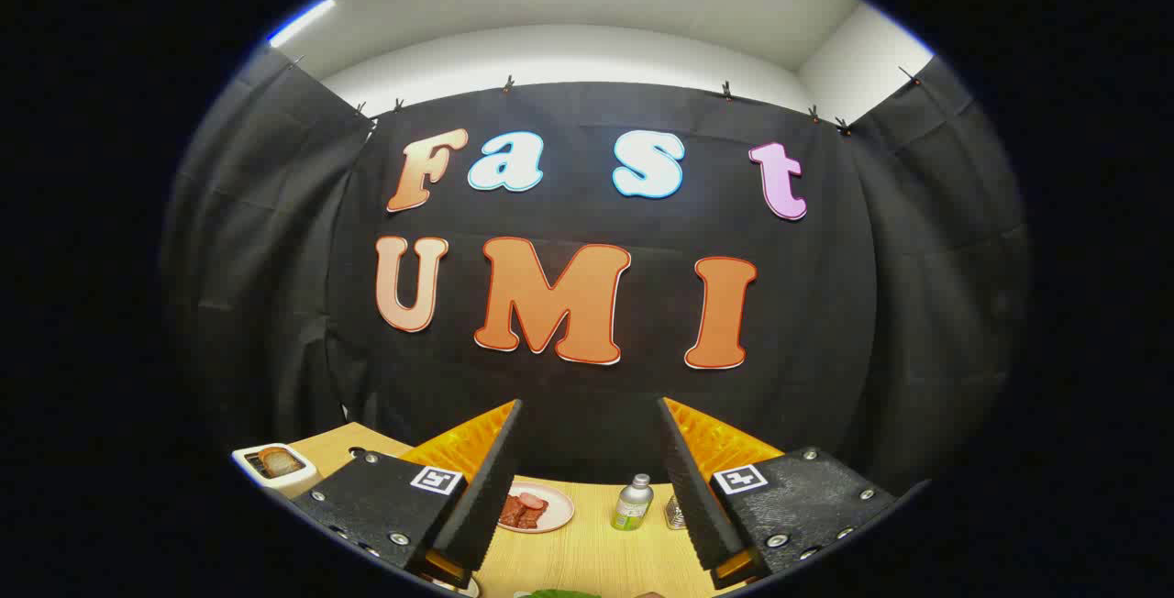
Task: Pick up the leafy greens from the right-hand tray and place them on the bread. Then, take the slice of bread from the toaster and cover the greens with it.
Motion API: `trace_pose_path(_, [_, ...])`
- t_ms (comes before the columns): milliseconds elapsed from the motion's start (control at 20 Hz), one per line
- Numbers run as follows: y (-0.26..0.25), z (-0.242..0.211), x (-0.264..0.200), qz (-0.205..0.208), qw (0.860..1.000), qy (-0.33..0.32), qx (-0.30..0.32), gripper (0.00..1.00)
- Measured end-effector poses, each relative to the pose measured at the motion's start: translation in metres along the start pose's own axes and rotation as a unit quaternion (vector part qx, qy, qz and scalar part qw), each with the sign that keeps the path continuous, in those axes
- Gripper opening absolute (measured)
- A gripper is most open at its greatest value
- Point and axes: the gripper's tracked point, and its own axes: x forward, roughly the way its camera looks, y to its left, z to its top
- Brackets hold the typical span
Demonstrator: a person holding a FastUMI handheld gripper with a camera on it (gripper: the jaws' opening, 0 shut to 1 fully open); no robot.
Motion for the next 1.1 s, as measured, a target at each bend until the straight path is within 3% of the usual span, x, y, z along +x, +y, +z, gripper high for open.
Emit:
trace_pose_path(650, [0.012, 0.002, -0.009, 0.021, 1.000, -0.004, 0.003, 0.93])
trace_pose_path(900, [0.021, -0.025, -0.010, 0.033, 0.999, 0.025, -0.003, 0.94])
trace_pose_path(1100, [0.024, -0.079, -0.013, 0.039, 0.995, 0.095, -0.007, 0.94])
